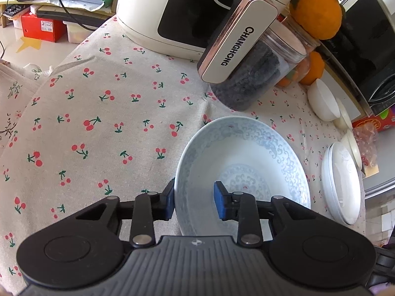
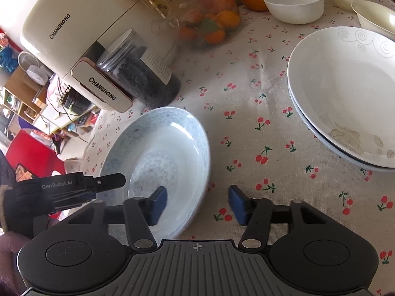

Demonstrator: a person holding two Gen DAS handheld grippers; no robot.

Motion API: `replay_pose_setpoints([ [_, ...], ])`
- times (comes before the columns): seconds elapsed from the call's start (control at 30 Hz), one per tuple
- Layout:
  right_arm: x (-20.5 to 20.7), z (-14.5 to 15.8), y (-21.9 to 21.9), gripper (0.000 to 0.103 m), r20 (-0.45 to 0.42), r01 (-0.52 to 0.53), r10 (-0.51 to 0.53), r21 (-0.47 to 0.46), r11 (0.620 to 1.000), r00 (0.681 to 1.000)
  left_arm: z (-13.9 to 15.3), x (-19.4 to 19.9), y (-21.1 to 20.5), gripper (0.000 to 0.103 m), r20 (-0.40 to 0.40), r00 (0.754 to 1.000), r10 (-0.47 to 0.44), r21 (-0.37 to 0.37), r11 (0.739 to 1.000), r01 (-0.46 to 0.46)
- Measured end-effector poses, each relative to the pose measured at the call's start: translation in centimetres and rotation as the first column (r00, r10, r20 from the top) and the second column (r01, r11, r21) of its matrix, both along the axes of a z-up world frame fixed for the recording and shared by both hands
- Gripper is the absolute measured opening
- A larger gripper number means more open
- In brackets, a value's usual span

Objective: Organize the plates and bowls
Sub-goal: 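Close both grippers on the large blue-patterned plate rim, then lift the large blue-patterned plate and carry it onto the white swirl plate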

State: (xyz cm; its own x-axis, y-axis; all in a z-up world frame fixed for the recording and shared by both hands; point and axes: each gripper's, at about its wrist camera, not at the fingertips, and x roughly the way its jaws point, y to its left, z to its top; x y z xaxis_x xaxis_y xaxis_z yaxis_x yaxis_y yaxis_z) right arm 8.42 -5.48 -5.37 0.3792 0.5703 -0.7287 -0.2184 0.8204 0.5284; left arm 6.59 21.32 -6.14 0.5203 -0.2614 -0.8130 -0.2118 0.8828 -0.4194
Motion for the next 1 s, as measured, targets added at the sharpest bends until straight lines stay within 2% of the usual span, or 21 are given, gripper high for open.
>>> replay_pose_setpoints([
  [0.07,0.0,-0.1,0.1,0.037,-0.003,-0.005,0.005,0.000,1.000,1.000,0.0,0.0,0.0,0.024,-0.001,1.000,0.004,0.006,1.000,-0.004],
  [0.2,-0.1,-0.2,0.4,0.017,0.009,-0.019,0.019,-0.010,1.000,1.000,0.0,-0.1,0.2,0.017,-0.002,1.000,0.015,0.022,1.000,-0.015],
  [0.23,-0.2,-0.1,0.4,0.016,0.017,-0.019,0.019,-0.020,1.000,1.000,0.0,-0.2,0.2,0.016,-0.001,1.000,0.017,0.025,1.000,-0.017],
  [0.47,-0.1,0.5,0.3,0.013,0.047,-0.009,0.011,-0.043,0.999,0.999,0.3,-0.3,-0.2,0.013,0.007,1.000,-0.004,0.045,0.999,0.003],
  [1.0,0.8,3.0,-3.0,0.014,0.102,0.055,-0.054,-0.003,0.998,0.993,2.5,-0.1,-2.4,0.012,0.067,0.996,-0.058,0.020,0.998,0.057],
])
